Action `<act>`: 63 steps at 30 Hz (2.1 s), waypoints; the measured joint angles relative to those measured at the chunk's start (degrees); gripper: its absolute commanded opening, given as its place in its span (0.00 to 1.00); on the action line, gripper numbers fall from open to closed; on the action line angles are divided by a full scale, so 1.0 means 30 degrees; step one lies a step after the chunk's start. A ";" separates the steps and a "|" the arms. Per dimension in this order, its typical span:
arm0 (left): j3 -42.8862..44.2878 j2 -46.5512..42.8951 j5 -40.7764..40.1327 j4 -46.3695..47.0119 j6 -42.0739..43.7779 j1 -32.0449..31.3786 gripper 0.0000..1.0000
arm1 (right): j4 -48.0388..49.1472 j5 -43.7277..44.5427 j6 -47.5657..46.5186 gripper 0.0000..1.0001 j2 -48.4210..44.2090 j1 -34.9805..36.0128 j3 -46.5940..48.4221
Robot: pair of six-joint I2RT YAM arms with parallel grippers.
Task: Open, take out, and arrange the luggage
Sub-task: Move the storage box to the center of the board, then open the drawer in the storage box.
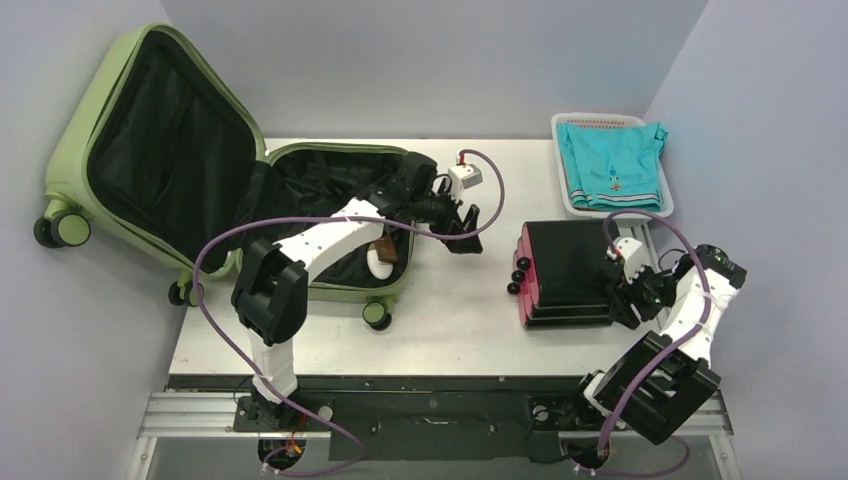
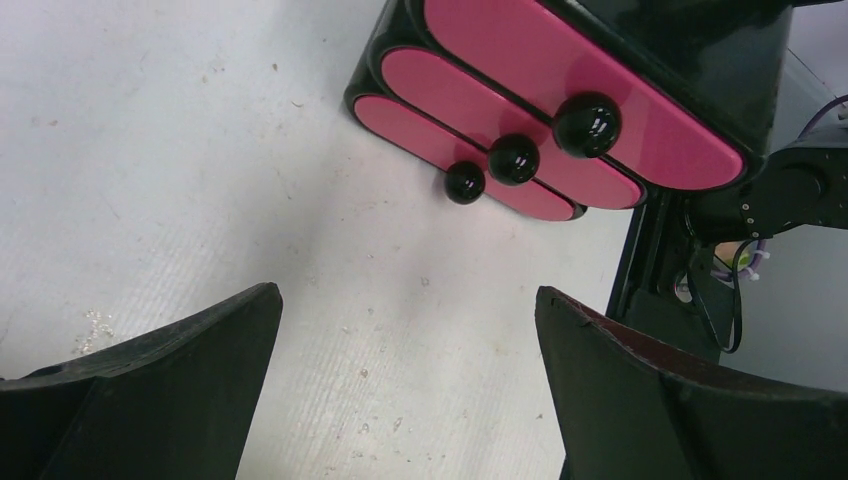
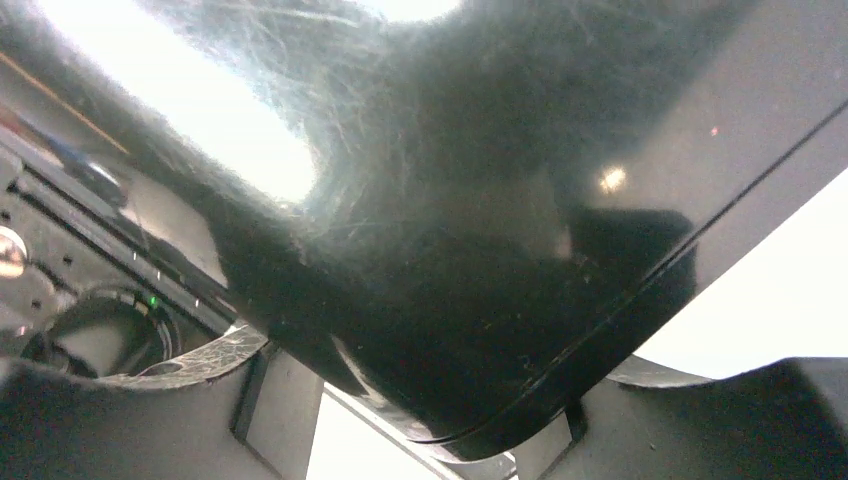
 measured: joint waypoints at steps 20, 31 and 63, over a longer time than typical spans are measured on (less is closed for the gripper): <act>0.4211 0.2521 0.1129 -0.1938 0.2164 0.0714 0.96 | 1.0076 -0.0401 1.2240 0.54 -0.0911 0.4568 -0.2943; 0.7643 0.5166 0.4036 -0.2900 0.2463 0.0124 0.96 | 0.8881 -0.0845 1.1504 0.54 -0.2667 0.4954 -0.2943; 1.0375 0.7992 0.5741 -0.4852 0.2798 -0.0379 0.68 | 0.9836 -0.1909 1.5365 0.59 -0.6426 0.3147 0.0430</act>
